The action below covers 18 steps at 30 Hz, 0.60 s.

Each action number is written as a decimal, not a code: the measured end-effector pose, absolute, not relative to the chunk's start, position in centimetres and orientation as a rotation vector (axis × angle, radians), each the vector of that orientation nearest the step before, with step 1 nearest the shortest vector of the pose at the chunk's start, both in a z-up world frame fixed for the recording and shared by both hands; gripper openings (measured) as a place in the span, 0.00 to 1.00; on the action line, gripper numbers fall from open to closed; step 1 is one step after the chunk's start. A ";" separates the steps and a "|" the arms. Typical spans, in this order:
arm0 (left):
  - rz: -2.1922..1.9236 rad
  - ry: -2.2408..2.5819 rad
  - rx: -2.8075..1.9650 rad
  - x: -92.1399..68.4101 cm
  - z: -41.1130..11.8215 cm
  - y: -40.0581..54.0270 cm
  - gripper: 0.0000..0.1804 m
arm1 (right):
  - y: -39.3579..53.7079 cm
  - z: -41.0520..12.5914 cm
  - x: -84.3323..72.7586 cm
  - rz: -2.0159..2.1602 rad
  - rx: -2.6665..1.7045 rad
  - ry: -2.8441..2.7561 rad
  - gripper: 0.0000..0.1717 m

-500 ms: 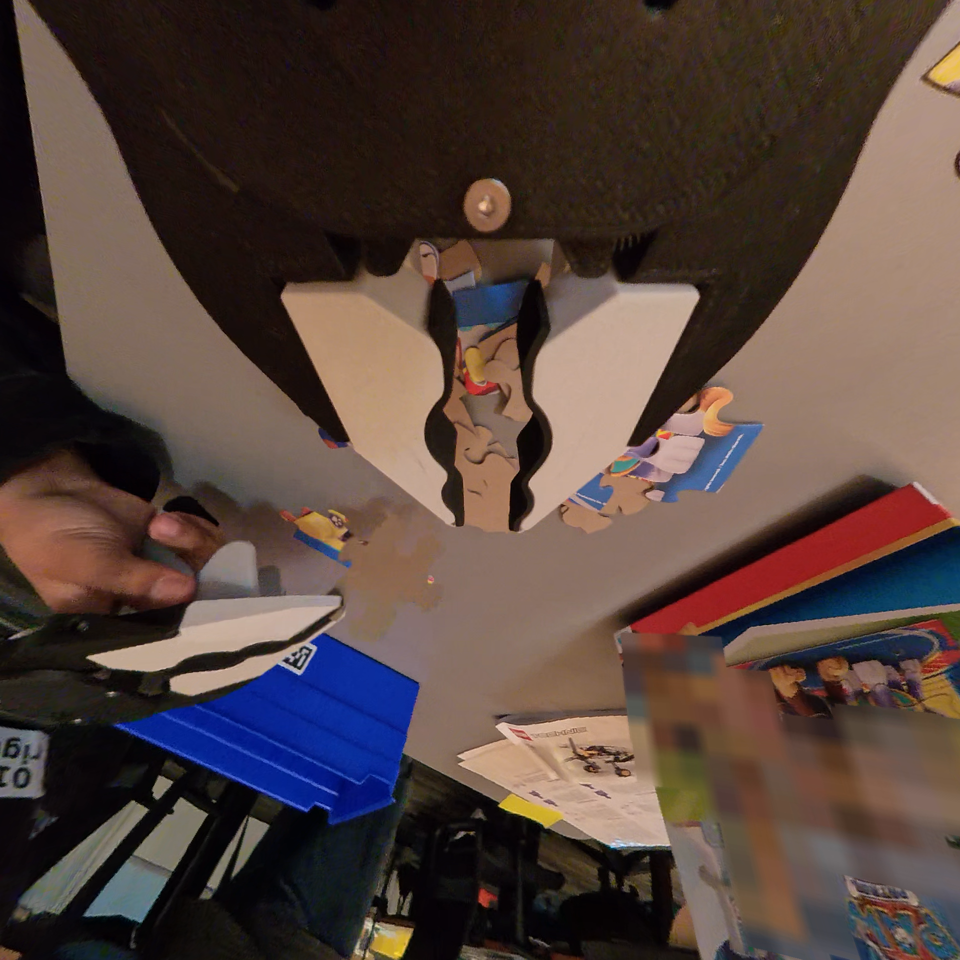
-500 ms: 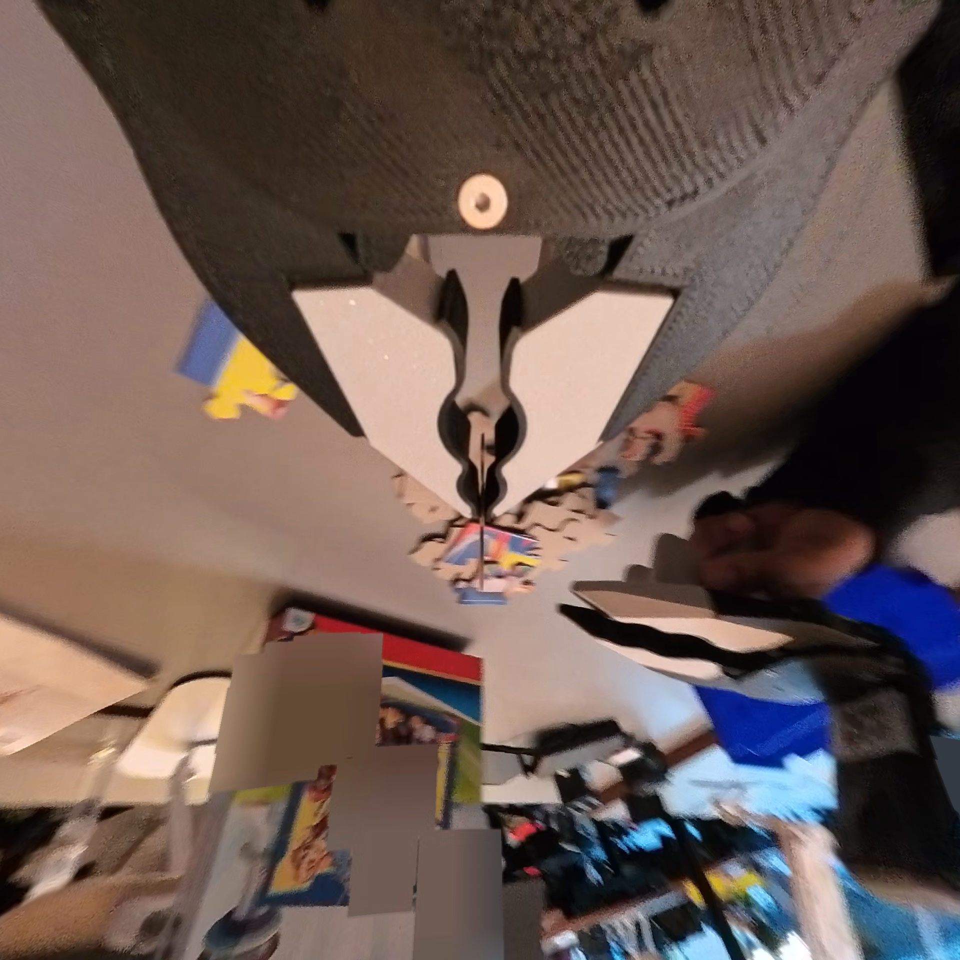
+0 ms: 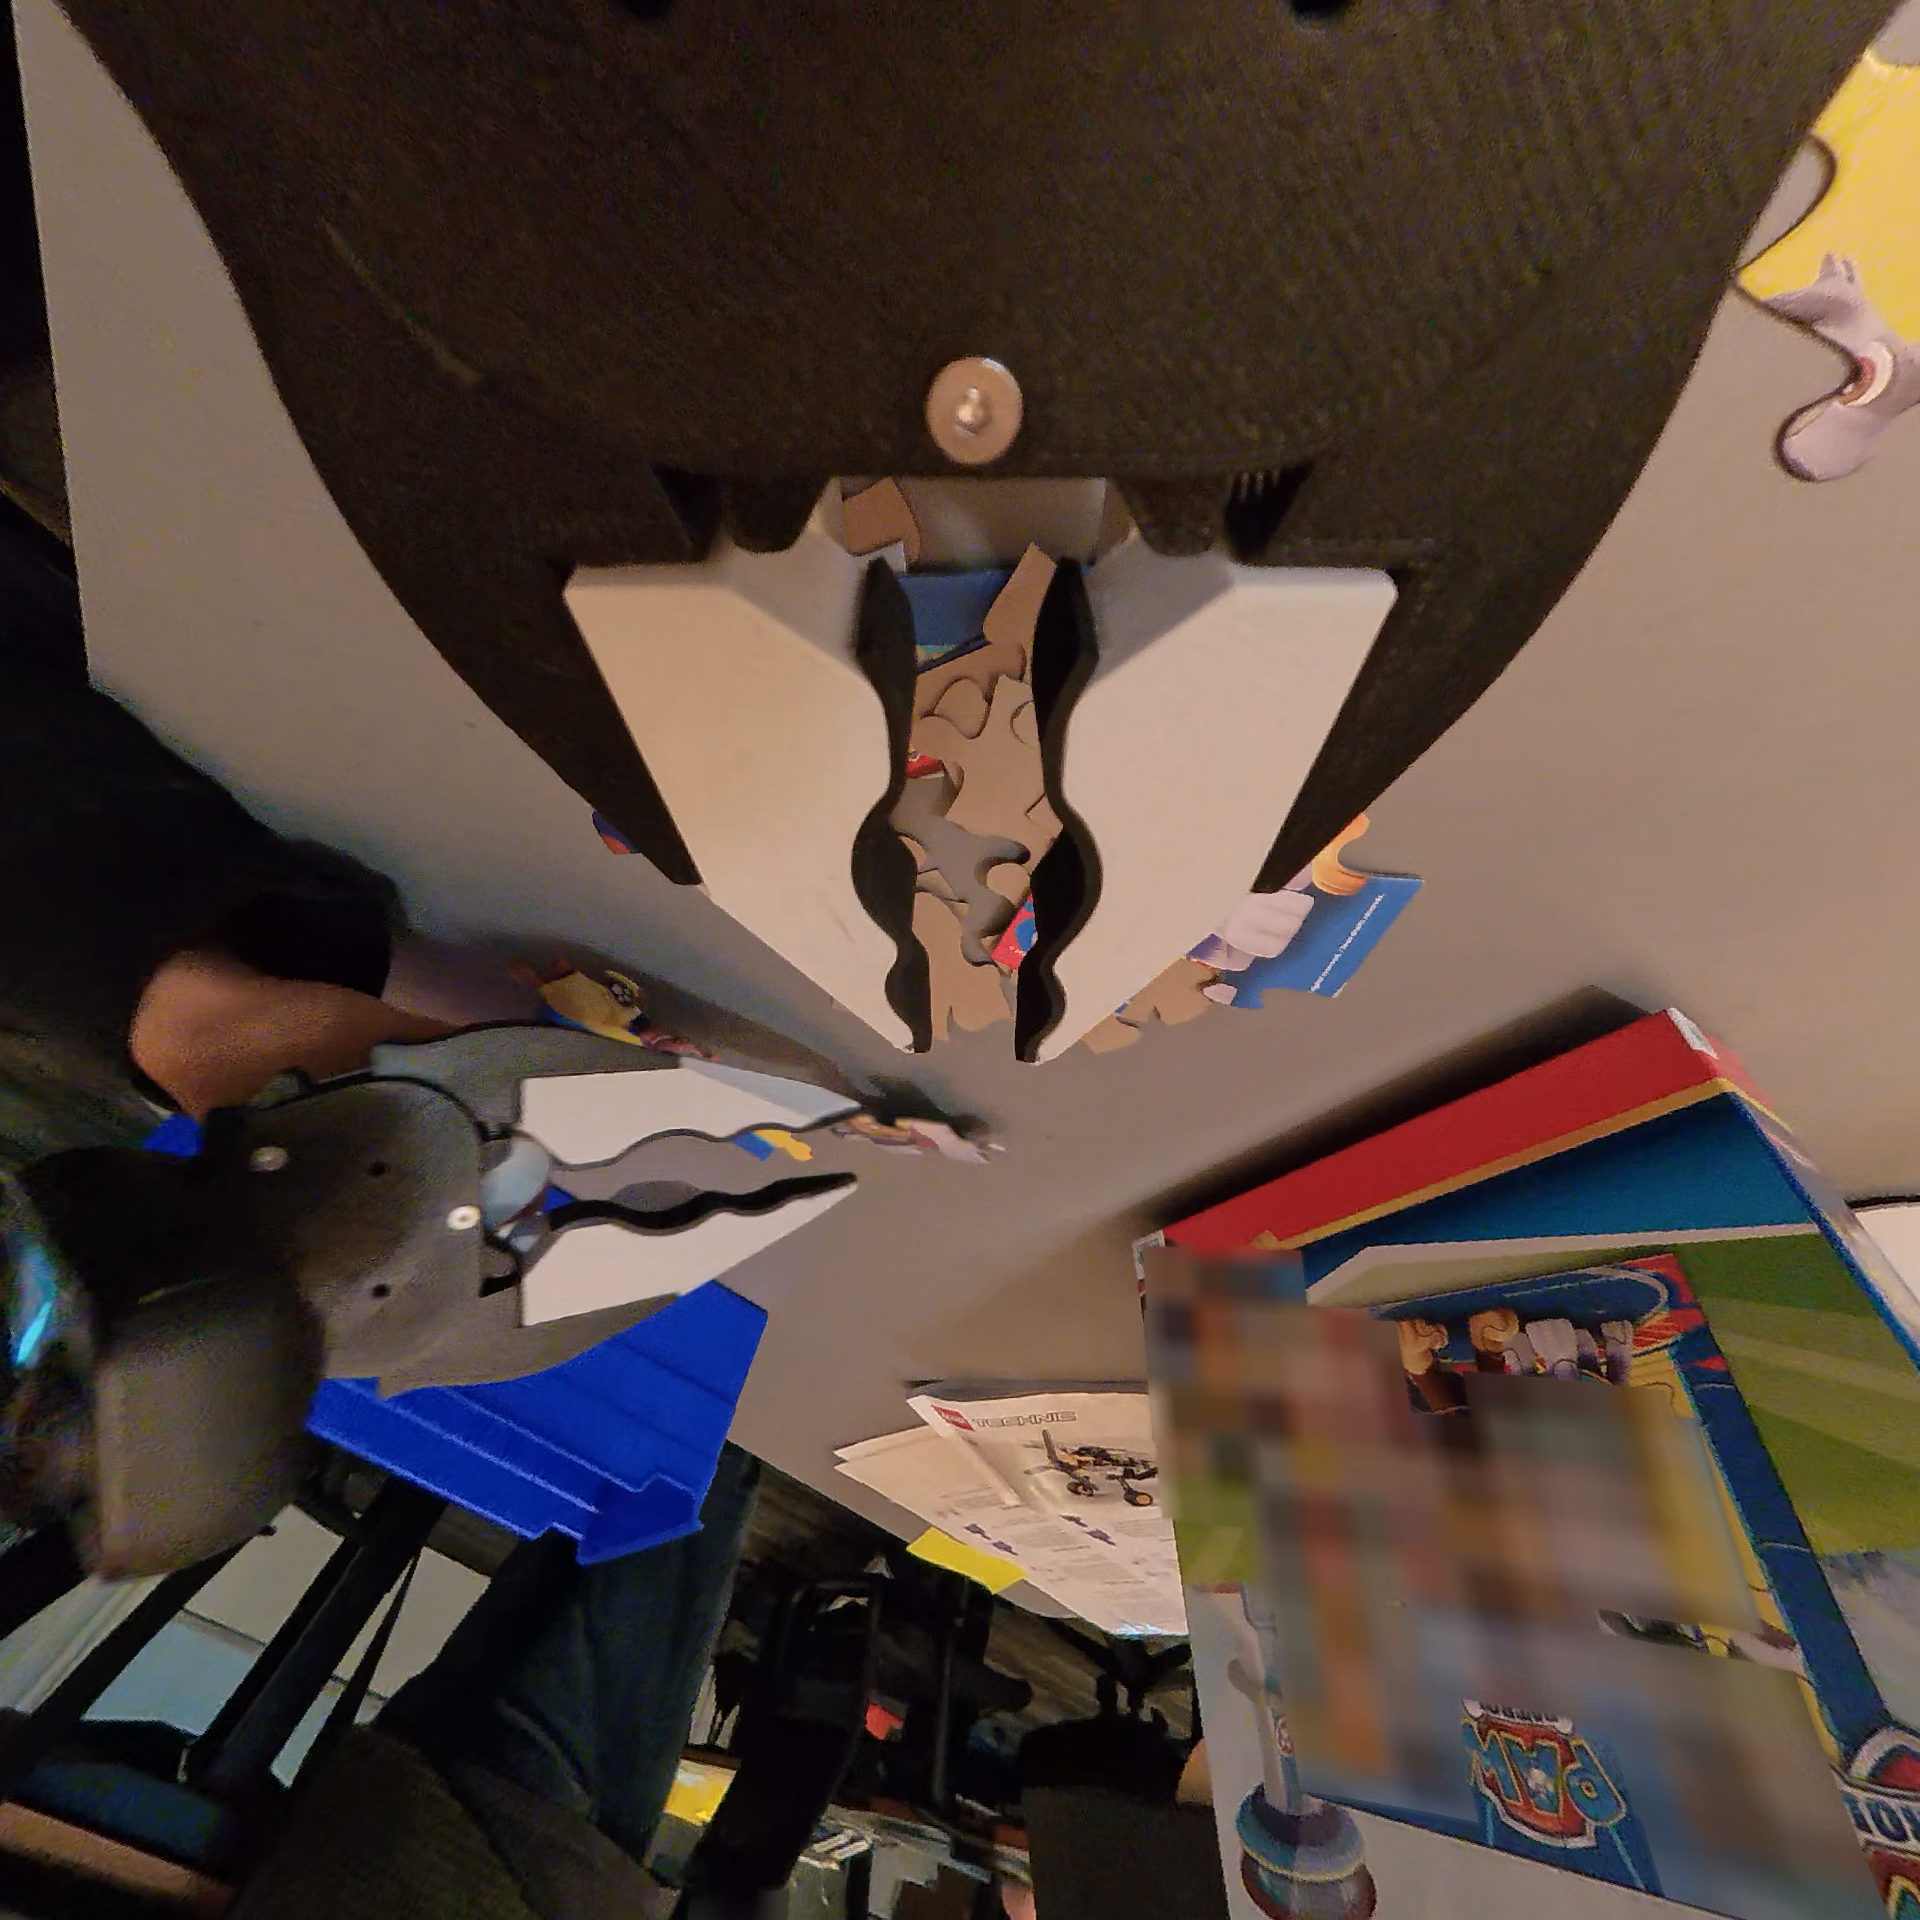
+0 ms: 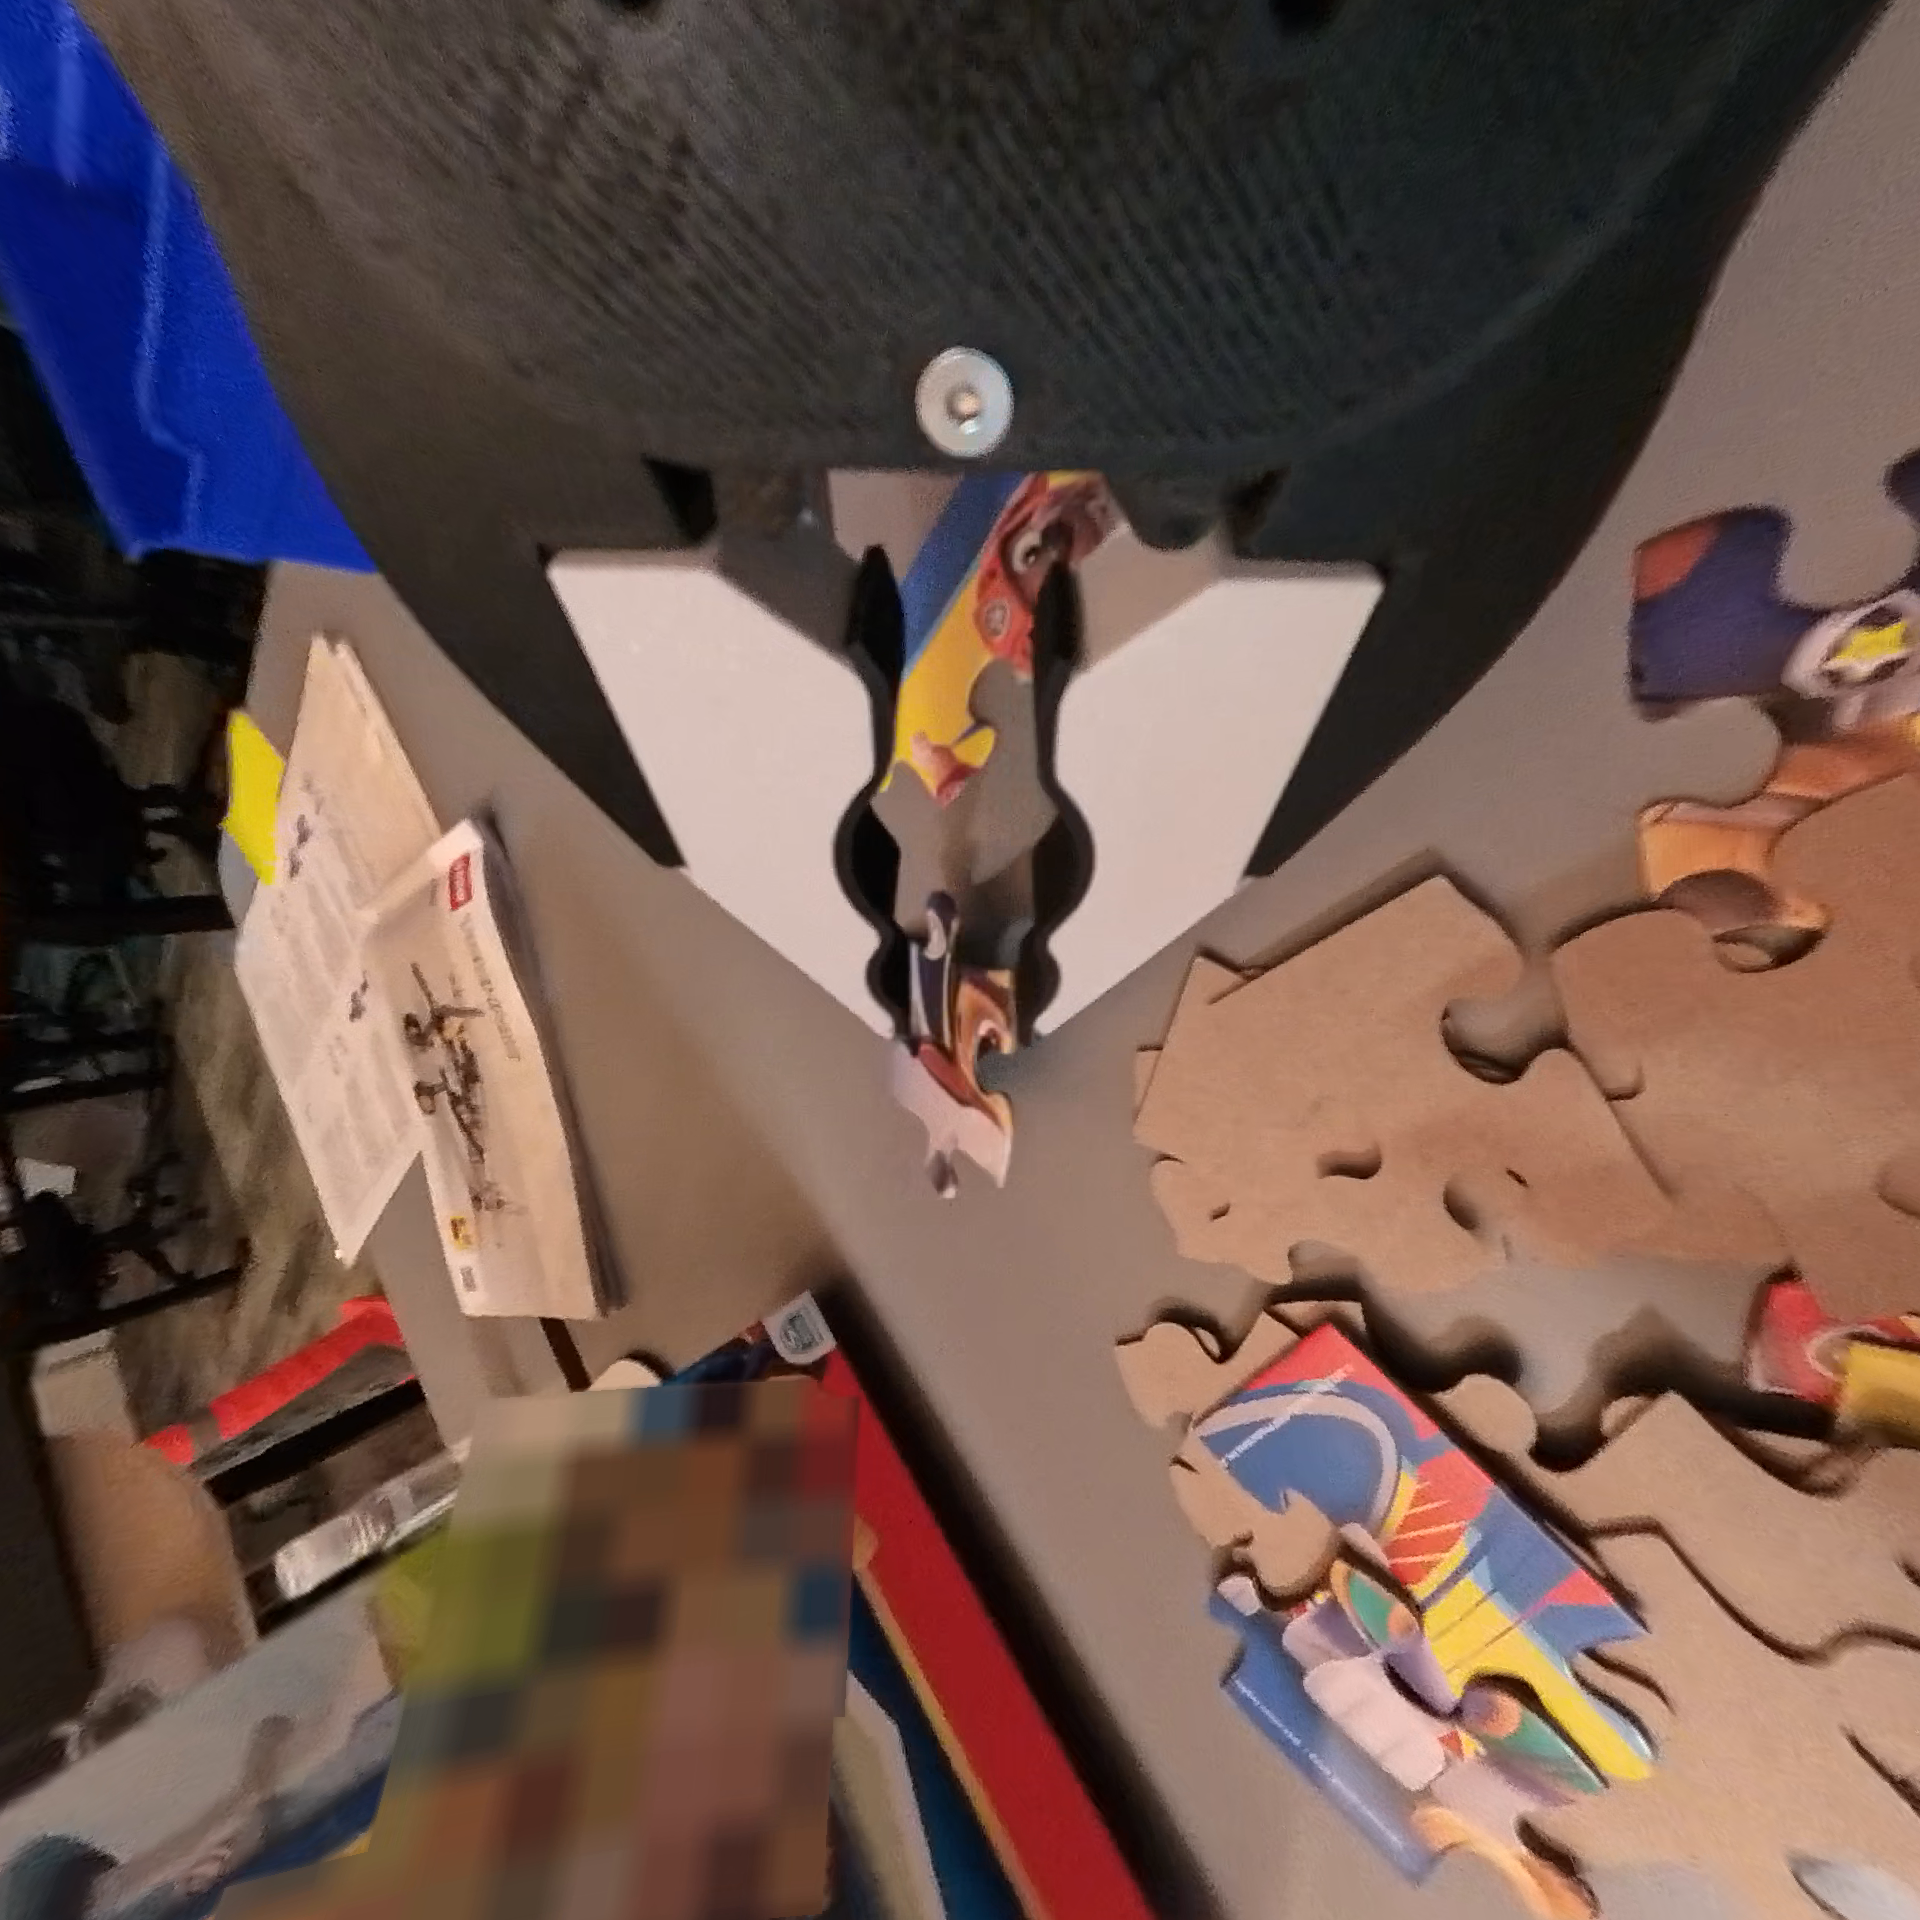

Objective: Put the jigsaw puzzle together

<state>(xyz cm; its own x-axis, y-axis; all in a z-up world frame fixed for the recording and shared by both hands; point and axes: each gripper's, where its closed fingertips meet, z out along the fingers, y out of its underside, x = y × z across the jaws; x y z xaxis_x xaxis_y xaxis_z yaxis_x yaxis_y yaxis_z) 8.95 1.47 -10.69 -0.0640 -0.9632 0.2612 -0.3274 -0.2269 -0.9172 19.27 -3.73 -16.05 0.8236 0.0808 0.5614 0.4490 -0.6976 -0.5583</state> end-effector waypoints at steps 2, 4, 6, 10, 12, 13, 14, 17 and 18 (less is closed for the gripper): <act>-1.309 1.393 -1.587 8.9 -10.5 1.6 0.08 | -4.6 -15.2 17.9 -0.499 -2.246 -0.294 0.12; -1.316 1.385 -1.581 8.8 -10.2 1.6 0.08 | -5.3 -14.6 16.2 -0.315 -2.202 -0.224 0.13; -1.324 1.376 -1.576 8.8 -9.9 1.6 0.08 | -5.9 -14.7 15.1 -0.207 -2.197 -0.187 0.14; -1.325 1.373 -1.577 8.8 -9.9 1.6 0.08 | -6.4 -16.1 14.1 -0.123 -2.248 -0.191 0.17; -1.322 1.374 -1.580 8.8 -10.1 1.7 0.08 | -6.2 -16.9 13.6 -0.085 -2.276 -0.193 0.20; -1.319 1.375 -1.582 8.8 -10.1 1.7 0.08 | -6.1 -17.3 13.3 -0.061 -2.290 -0.187 0.22; -1.316 1.377 -1.585 8.8 -10.2 1.7 0.08 | -6.0 -17.6 13.0 -0.034 -2.304 -0.177 0.25; -1.314 1.381 -1.588 8.9 -10.4 1.7 0.08 | -5.4 -18.1 12.1 0.055 -2.321 -0.153 0.32; -1.313 1.382 -1.588 8.9 -10.4 1.6 0.08 | -5.3 -18.3 12.0 0.064 -2.326 -0.148 0.33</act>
